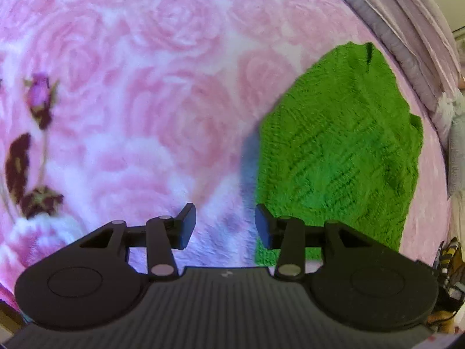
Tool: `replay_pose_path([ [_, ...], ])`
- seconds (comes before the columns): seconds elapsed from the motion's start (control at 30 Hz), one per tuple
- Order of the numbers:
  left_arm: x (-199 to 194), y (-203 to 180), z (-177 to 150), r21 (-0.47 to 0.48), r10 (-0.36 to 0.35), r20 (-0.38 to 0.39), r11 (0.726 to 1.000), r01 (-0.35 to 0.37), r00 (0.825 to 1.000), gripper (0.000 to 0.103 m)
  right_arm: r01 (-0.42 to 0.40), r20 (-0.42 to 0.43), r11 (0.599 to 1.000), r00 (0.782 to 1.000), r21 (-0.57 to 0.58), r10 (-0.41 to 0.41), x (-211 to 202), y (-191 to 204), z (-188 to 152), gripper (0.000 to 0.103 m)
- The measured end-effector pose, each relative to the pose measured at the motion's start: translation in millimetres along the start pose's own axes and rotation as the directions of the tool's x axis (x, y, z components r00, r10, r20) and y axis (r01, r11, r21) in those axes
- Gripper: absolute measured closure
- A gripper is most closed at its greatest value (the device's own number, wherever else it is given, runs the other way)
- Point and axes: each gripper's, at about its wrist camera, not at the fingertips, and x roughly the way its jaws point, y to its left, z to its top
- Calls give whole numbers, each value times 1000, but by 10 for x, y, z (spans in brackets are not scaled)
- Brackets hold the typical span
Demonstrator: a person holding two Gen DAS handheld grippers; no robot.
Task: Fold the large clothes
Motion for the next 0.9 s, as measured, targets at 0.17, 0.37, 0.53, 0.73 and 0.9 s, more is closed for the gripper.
replay_pose_path([
  [0.17, 33, -200, -98, 90, -23, 0, 996, 23, 1000, 54, -21, 31, 999, 999, -48, 22, -127, 39, -42, 98],
  [0.37, 278, -467, -194, 164, -22, -13, 986, 24, 1000, 45, -72, 79, 996, 994, -52, 76, -306, 59, -87, 99],
  [0.53, 320, -766, -151, 271, -83, -9, 959, 82, 997, 98, -137, 221, 989, 965, -50, 144, -687, 212, -1, 100],
  [0.73, -300, -530, -425, 139, -256, -19, 957, 256, 967, 99, -271, 235, 848, 882, -455, 408, -1499, 940, -166, 100],
  [0.9, -224, -39, -836, 82, 4, -250, 996, 17, 968, 90, -254, -170, 872, 965, -418, 199, -1092, 795, -564, 75],
])
